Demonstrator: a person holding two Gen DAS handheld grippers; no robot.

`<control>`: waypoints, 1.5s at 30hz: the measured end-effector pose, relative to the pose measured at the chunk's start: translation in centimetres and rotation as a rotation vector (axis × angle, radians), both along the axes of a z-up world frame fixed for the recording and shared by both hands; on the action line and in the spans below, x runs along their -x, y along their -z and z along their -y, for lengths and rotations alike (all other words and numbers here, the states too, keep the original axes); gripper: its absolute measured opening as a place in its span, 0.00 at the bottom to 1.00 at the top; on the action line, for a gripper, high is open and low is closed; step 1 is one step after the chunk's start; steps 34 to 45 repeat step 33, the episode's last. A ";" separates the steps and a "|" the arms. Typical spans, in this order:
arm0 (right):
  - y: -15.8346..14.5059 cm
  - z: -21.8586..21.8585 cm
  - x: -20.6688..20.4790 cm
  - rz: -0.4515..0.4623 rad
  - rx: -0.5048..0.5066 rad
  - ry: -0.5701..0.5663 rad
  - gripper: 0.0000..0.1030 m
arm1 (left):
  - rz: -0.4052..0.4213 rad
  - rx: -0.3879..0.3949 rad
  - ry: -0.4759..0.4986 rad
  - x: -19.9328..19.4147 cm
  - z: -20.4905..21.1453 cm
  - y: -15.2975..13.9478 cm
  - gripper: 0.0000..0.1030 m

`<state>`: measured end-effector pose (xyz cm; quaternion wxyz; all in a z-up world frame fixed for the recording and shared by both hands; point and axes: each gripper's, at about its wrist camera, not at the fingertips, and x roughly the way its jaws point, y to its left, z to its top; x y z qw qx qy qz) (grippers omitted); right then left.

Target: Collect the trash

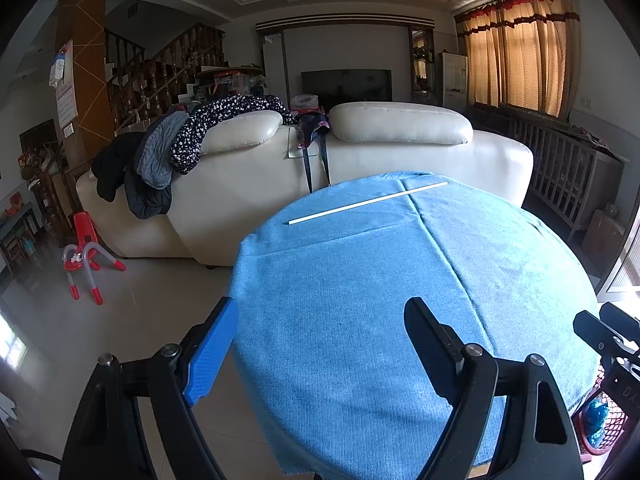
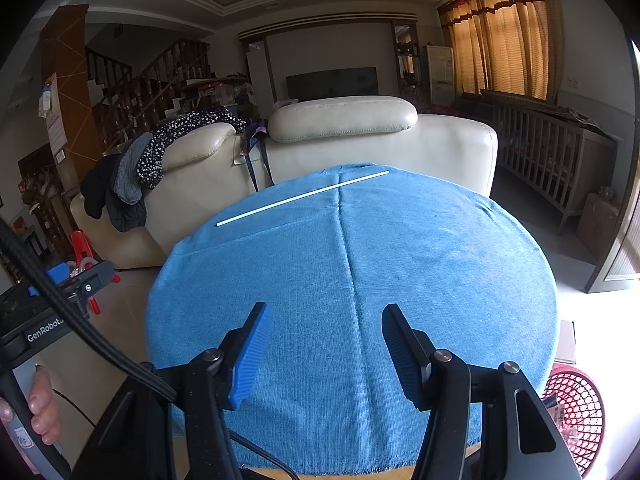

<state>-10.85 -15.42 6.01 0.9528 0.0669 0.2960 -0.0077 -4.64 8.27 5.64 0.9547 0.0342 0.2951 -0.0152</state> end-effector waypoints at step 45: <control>3.3 2.5 -5.1 -0.062 -0.004 0.035 0.63 | -0.121 0.013 0.057 -5.9 2.5 4.6 0.83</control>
